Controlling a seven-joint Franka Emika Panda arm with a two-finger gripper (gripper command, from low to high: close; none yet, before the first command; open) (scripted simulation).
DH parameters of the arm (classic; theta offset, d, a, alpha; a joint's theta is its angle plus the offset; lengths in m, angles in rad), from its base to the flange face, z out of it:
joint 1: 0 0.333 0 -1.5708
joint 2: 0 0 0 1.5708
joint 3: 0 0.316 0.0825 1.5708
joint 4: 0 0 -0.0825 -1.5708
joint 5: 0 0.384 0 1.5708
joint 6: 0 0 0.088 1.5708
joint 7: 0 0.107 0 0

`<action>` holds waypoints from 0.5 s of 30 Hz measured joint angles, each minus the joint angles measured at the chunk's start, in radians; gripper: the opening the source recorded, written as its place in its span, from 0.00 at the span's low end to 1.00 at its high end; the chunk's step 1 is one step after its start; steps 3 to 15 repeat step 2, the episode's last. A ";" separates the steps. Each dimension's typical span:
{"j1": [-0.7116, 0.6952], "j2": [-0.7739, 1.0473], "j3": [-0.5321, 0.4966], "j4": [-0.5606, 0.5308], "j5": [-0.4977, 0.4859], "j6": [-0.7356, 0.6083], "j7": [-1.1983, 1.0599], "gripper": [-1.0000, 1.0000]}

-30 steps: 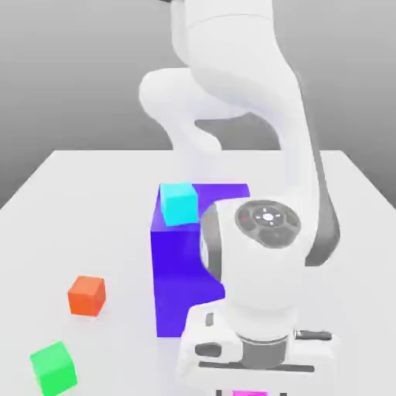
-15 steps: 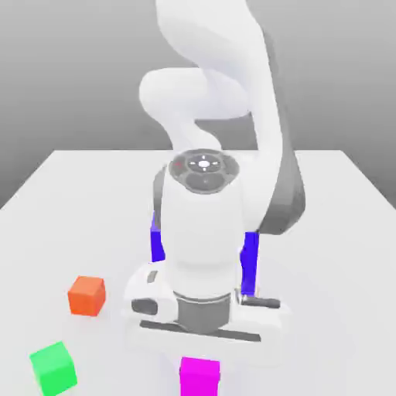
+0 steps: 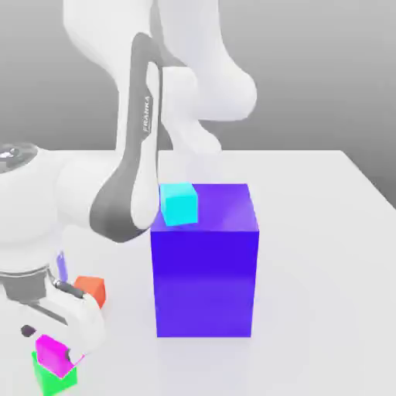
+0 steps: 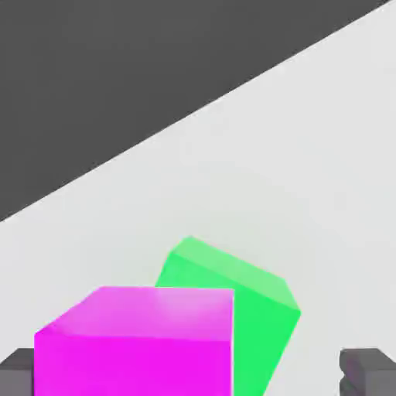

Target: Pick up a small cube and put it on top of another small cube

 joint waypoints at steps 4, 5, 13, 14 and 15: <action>0.007 -0.062 -0.011 -0.004 -0.021 -0.058 0.015 1.00; 0.007 -0.062 -0.011 -0.004 -0.021 -0.058 0.015 1.00; 0.007 -0.062 -0.011 -0.004 -0.021 -0.058 0.015 1.00; 0.007 -0.062 -0.011 -0.004 -0.021 -0.058 0.015 1.00; 0.007 -0.062 -0.011 -0.004 -0.021 -0.058 0.015 1.00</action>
